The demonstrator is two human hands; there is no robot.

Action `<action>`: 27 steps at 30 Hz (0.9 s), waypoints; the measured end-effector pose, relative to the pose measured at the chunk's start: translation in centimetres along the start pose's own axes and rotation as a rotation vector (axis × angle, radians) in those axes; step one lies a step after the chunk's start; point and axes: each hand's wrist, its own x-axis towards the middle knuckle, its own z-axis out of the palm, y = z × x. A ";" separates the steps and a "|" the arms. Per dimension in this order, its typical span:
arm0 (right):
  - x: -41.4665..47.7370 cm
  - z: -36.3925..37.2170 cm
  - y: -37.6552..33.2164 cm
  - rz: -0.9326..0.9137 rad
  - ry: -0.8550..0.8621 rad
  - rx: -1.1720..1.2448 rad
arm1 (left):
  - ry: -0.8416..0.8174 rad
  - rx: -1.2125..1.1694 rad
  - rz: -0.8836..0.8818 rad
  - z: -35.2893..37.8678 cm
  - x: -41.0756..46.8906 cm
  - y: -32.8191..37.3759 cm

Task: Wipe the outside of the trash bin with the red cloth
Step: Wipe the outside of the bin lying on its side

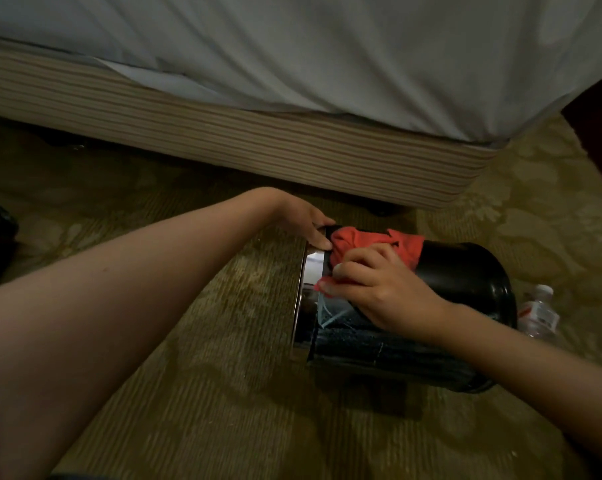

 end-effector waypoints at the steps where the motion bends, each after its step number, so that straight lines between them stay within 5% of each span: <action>1: 0.1 -0.2 0.7 0.009 -0.004 -0.003 | 0.000 -0.004 0.001 -0.1 0.0 0.0; 5: 1.5 -0.4 1.4 0.233 0.054 0.053 | 0.001 0.008 -0.009 -0.3 0.2 0.1; 12: -0.3 -0.1 0.1 -0.066 -0.048 -0.049 | 0.002 -0.025 -0.012 0.0 0.2 -0.1; 17: 1.9 -0.4 1.6 0.279 0.033 0.014 | 0.013 -0.032 -0.013 -0.2 0.2 0.0; 24: -0.1 -0.4 0.0 -0.043 -0.082 -0.061 | 0.051 -0.038 -0.010 -0.1 0.4 -0.1; 27: 1.3 -1.0 2.0 0.256 -0.076 -0.008 | 0.025 -0.022 -0.010 -0.2 0.3 0.1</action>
